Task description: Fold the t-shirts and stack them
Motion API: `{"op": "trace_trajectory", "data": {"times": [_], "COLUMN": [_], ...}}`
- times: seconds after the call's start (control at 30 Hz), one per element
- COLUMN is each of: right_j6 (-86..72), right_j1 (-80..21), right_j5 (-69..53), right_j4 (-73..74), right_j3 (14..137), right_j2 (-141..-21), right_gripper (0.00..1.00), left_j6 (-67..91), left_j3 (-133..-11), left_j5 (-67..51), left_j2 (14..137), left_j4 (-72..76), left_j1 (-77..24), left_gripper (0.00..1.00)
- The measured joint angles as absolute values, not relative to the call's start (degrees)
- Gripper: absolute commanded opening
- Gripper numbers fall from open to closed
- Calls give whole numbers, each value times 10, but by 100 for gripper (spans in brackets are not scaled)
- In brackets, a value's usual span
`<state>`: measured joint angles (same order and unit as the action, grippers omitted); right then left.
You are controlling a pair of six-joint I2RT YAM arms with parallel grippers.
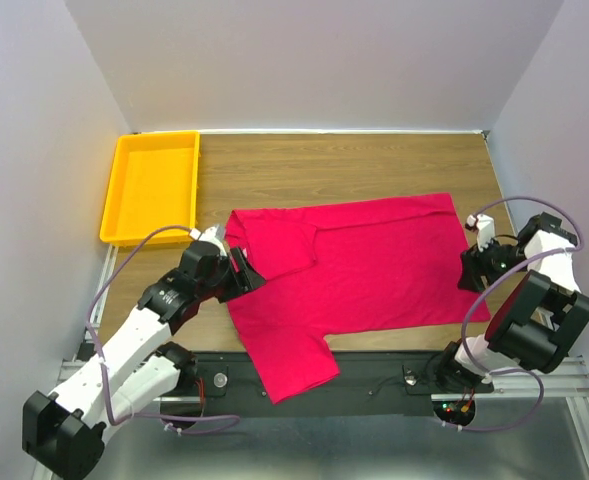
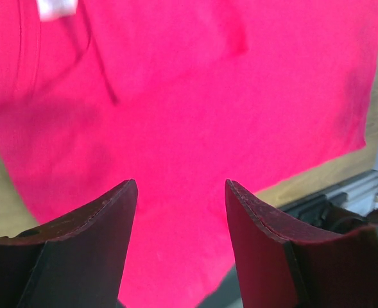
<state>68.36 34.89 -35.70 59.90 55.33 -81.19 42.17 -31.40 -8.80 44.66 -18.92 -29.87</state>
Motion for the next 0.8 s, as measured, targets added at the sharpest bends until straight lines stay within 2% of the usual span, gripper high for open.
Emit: {"op": "trace_trajectory", "data": {"times": [0.2,0.33,0.53,0.8], "right_j6": [699,695,678,661], "right_j1": [349,349,349,349], "right_j5": [-310,-289,-266,-256], "right_j4": [614,611,606,591], "right_j3": [541,522,507,496], "right_j2": [-788,-778,-776,-776], "right_gripper": [73,73,73,73], "left_j6": [508,551,565,584], "left_j3": [-301,-297,-301,-326], "left_j5": [-109,-120,-119,-113], "left_j2": [412,439,496,512], "left_j4": [-261,-318,-394,-440], "left_j1": [-299,-299,-299,-299], "left_gripper": [65,60,61,64]}}
